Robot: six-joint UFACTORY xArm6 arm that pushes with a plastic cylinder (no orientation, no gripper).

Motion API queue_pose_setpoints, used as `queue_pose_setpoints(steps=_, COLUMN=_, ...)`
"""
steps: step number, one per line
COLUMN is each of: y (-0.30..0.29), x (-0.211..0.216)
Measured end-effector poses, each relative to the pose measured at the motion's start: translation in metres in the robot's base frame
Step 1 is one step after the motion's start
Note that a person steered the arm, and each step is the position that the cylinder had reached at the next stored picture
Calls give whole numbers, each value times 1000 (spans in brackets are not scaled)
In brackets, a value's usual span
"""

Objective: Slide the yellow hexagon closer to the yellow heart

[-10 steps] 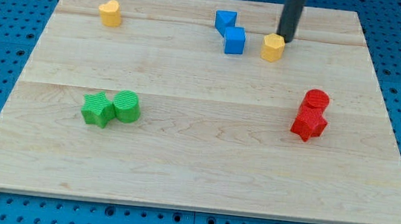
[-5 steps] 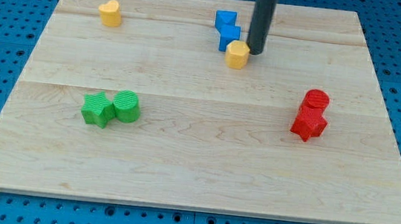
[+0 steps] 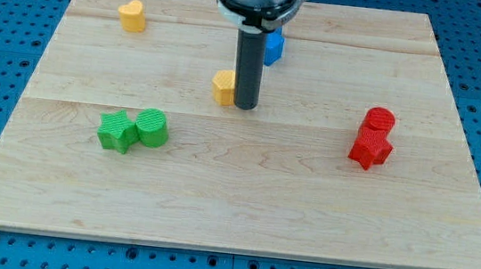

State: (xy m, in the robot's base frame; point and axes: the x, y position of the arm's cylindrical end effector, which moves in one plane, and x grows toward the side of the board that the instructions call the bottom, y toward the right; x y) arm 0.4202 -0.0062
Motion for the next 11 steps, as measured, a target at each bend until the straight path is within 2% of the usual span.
queue_pose_setpoints(steps=2, y=-47, x=-15)
queue_pose_setpoints(steps=3, y=-67, x=-39)
queue_pose_setpoints(steps=5, y=-35, x=-47)
queue_pose_setpoints(steps=6, y=-34, x=-64)
queue_pose_setpoints(steps=7, y=-60, x=-81)
queue_pose_setpoints(steps=11, y=-146, x=-81)
